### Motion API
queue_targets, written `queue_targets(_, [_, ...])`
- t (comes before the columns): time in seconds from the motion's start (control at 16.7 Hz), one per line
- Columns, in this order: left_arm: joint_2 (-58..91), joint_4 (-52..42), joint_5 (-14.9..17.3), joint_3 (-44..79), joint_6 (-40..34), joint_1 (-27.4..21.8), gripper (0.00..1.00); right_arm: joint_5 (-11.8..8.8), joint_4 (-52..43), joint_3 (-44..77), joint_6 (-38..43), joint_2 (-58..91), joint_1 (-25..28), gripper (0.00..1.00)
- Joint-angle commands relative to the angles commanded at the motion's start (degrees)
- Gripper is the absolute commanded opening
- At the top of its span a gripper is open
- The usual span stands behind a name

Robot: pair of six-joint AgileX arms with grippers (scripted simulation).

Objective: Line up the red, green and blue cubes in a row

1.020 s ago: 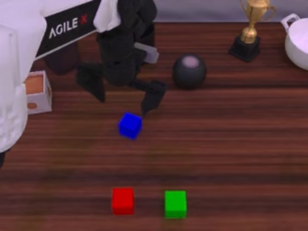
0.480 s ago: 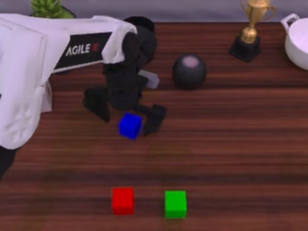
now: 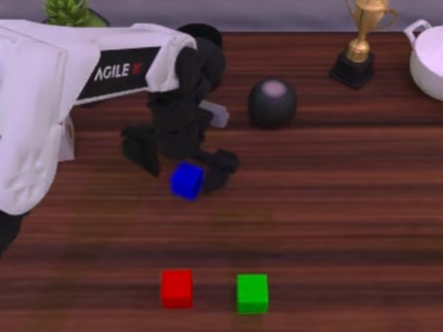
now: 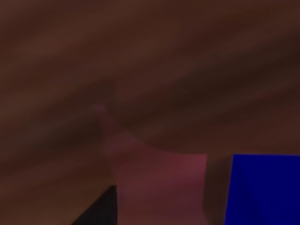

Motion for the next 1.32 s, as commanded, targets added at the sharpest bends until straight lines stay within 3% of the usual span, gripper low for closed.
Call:
queue_targets(0.54, [0.00, 0.00, 0.00, 0.00, 0.00, 0.00, 0.02, 0.00, 0.00, 0.00, 0.00, 0.00, 0.00, 1.00])
queue_targets(1.14, [-0.91, -0.45, -0.06, 0.38, 0.10, 0.08, 0.00, 0.00, 0.00, 0.00, 0.00, 0.00, 0.00, 1.00])
queue_targets(1.32, [-2.07, -4.64, -0.09, 3.56, -0.01, 0.44, 0.00, 0.00, 0.00, 0.00, 0.00, 0.00, 0.00, 1.00])
